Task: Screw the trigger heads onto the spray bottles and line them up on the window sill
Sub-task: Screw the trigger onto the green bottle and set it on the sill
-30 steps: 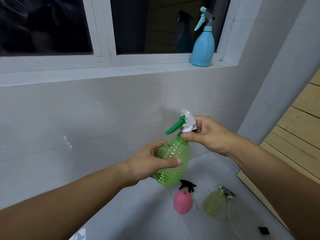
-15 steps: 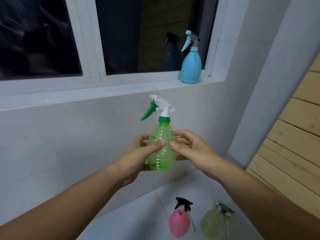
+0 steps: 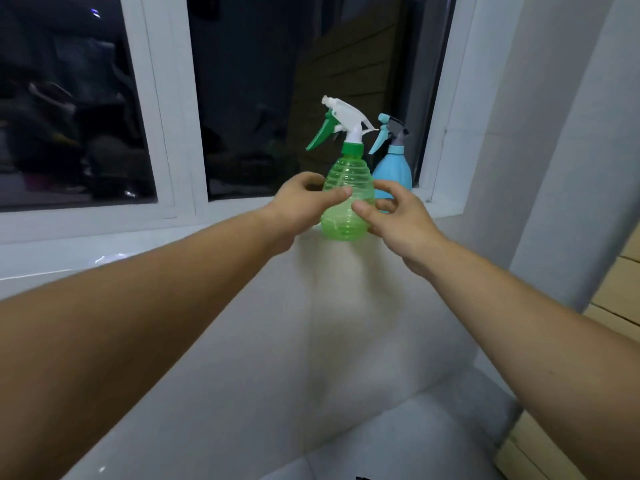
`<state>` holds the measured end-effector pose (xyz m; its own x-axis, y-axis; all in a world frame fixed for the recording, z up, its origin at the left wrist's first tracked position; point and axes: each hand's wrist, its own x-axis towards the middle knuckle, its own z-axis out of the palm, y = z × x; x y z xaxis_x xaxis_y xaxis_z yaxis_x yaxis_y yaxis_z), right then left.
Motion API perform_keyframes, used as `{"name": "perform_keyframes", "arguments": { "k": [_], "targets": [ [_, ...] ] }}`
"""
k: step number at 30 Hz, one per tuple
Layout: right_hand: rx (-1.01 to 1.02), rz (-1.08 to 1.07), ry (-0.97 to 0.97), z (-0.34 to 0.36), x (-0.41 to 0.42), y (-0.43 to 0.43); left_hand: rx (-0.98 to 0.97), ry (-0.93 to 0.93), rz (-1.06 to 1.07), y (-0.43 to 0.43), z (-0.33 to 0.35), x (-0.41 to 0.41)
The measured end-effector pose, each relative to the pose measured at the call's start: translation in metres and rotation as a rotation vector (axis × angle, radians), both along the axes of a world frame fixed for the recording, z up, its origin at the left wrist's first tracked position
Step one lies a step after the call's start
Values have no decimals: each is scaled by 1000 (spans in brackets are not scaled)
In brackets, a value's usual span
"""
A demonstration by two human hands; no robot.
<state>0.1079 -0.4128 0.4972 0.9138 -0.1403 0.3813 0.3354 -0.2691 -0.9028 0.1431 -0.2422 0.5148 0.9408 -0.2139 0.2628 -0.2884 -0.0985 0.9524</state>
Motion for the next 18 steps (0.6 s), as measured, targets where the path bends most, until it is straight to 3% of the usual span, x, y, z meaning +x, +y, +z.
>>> {"name": "perform_keyframes", "arguments": {
  "k": [18],
  "targets": [
    [-81, 17, -51, -10, 83, 5, 19, 41, 17, 4, -10, 85]
  ]
}}
